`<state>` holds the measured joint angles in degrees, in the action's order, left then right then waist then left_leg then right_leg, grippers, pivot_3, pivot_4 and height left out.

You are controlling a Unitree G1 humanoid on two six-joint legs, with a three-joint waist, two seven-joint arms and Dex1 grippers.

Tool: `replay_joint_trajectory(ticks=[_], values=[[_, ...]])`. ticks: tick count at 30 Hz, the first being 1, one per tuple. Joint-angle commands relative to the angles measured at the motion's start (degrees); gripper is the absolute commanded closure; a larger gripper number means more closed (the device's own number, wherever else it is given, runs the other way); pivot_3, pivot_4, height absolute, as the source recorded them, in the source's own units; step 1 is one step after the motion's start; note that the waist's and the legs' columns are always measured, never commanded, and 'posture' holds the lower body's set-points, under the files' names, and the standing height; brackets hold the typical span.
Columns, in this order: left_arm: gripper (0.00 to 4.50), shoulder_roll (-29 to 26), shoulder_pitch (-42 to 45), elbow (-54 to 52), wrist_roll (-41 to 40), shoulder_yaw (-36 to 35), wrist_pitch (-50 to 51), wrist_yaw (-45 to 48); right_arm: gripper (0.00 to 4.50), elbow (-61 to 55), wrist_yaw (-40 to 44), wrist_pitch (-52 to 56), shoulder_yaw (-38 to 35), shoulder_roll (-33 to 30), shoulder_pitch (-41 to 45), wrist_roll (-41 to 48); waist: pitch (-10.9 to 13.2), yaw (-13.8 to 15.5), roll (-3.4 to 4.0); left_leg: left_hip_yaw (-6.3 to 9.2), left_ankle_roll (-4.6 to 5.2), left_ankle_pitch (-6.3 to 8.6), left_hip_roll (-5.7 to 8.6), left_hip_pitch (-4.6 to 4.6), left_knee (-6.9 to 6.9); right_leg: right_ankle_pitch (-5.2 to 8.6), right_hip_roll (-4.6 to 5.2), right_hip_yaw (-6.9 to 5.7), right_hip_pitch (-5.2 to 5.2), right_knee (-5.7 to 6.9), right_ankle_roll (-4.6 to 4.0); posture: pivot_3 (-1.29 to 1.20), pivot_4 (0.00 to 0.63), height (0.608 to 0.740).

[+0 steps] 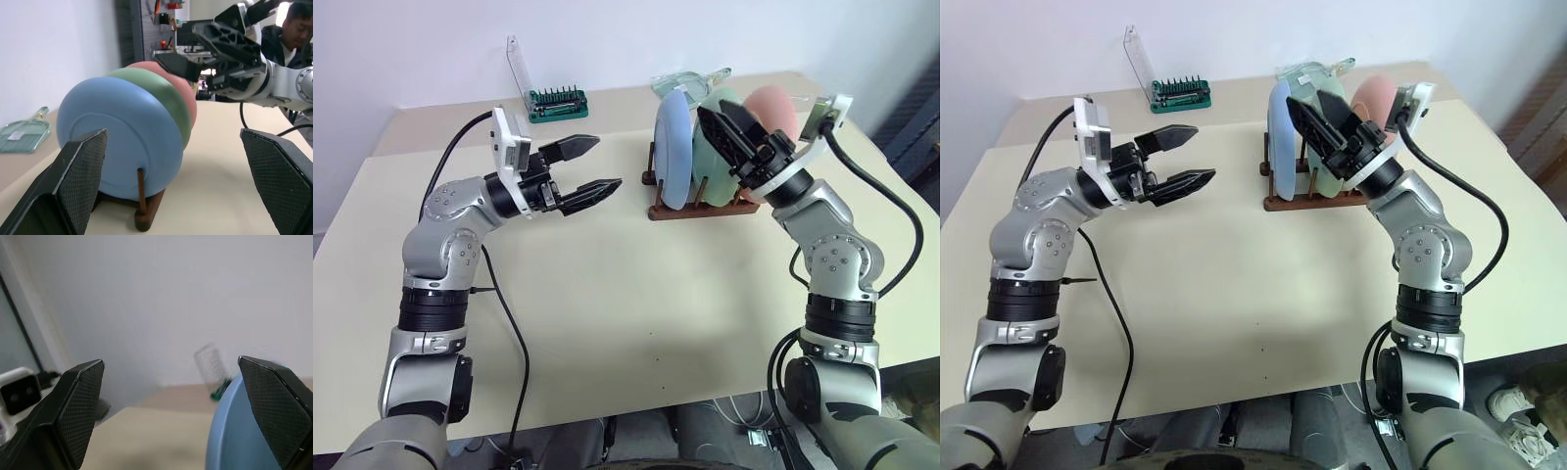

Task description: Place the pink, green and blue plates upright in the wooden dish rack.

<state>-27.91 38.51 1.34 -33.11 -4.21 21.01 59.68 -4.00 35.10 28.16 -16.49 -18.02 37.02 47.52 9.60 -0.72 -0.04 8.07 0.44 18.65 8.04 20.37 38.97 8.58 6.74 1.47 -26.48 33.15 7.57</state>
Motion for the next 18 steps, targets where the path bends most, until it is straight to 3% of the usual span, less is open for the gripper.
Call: replay_joint_trajectory(ticks=[1, 13, 18], values=[[0.00, -0.14, 0.25, -1.85, -0.52, -0.23, -0.07, 0.25, 0.04, -5.83, 1.65, -3.91, -1.52, -2.36, -2.00, -1.12, 0.00, 0.13, 0.00, 0.01, 0.00, 0.00, 0.00, 0.01, 0.00, 0.00, 0.00, 0.00, 0.00, -0.01, 0.00, 0.00, 0.150, 0.740], [0.00, -1.58, -5.18, -4.12, 1.83, 4.31, -1.57, 4.32, 0.04, -22.22, 19.27, 0.98, -1.94, -19.30, -21.70, 5.40, 0.00, 0.18, 0.00, -0.03, 0.02, 0.01, -0.02, -0.06, 0.00, 0.01, -0.01, 0.00, 0.08, -0.02, 0.01, 0.00, 0.150, 0.740], [0.00, -3.27, -6.82, 0.30, 7.54, 6.00, -9.08, 7.35, 0.04, -23.12, 22.46, -1.54, -1.74, -23.97, -27.56, 0.55, 0.00, 0.61, -0.02, -0.06, 0.02, 0.02, -0.01, -0.09, 0.03, 0.01, 0.01, 0.00, 0.16, -0.05, 0.01, 0.00, 0.150, 0.740]])
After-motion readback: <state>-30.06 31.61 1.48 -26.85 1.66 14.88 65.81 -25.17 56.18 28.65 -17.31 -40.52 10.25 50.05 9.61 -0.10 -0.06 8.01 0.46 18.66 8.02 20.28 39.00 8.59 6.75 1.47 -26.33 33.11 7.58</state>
